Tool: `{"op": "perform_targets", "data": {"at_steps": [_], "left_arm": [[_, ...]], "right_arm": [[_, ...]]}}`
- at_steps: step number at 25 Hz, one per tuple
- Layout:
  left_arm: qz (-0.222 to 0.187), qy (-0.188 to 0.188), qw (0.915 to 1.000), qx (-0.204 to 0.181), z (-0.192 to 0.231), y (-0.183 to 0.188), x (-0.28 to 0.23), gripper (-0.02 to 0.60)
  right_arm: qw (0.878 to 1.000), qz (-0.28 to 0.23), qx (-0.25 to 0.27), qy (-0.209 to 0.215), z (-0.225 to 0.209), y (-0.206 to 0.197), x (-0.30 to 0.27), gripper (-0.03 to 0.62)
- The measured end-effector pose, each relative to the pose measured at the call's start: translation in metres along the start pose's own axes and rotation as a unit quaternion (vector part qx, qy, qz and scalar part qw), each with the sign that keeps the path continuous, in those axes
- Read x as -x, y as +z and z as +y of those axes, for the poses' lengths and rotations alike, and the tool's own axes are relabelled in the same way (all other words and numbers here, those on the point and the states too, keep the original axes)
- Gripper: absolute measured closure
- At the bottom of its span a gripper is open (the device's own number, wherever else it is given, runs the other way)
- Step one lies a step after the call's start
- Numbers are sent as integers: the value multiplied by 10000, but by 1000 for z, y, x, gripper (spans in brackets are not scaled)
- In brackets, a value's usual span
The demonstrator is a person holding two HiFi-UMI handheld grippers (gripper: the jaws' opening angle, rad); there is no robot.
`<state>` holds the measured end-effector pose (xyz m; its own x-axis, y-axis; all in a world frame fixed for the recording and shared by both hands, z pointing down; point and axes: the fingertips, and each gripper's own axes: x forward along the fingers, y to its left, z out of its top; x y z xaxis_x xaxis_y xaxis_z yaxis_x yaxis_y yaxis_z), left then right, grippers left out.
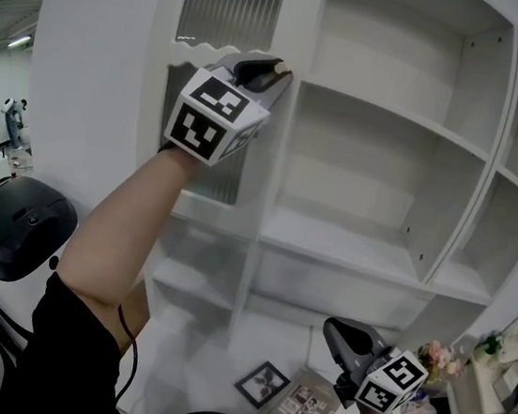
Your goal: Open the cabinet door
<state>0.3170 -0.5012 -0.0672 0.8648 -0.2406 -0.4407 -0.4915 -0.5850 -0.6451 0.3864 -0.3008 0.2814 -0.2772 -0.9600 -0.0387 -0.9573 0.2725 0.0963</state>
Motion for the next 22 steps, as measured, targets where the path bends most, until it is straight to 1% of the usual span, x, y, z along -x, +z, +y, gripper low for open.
{"op": "perform_targets", "data": {"at_steps": [3,6,11,22], "left_arm": [[-14,-14,10000,-29,0,3,3,505],[-46,-25,10000,-38,1,5,8,505],[-111,-219,9997,-33,1,14,17,506],[-212,-542,9982,159,8,31,55,506]], "right_arm": [[10000,-2,-5,-60,5,1,2,591],[9998,-116,-61,-122,14,5,3,591],[9994,-180,-136,-269,31,6,-1,591],[9980,-394,104,-479,97,38,-12,591]]}}
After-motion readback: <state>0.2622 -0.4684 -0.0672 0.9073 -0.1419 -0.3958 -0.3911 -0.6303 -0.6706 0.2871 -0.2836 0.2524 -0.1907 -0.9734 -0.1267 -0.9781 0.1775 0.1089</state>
